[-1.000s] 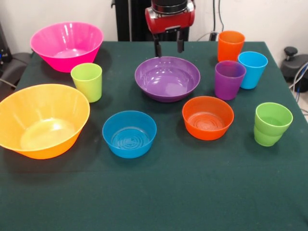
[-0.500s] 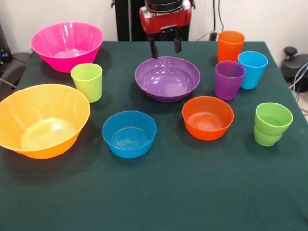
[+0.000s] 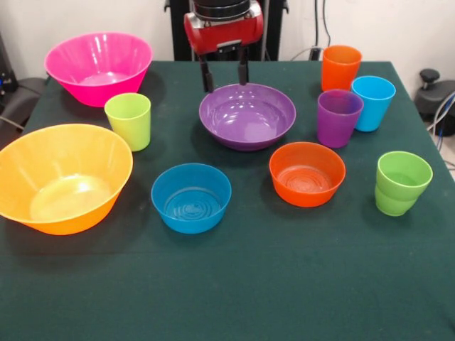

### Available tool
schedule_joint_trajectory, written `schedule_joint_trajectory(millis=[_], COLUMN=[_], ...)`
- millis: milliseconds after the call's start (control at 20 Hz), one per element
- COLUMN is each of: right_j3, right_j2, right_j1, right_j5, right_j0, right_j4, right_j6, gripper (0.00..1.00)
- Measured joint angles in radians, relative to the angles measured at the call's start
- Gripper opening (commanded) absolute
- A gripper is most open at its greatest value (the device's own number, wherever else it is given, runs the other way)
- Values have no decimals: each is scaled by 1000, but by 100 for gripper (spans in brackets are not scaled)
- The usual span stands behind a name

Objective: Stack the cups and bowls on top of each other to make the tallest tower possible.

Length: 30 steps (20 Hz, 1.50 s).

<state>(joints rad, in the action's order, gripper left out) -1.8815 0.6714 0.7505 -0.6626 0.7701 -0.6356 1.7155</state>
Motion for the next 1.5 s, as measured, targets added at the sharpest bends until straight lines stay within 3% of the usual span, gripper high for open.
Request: schedule_joint_trajectory(millis=[800,1500], right_j3=[0,0], right_j2=[20,25], right_j1=[-8,-64], right_j5=[0,0], right_j0=[32,42], right_j4=[-128,-235], right_j6=[0,-1], gripper=[100,100])
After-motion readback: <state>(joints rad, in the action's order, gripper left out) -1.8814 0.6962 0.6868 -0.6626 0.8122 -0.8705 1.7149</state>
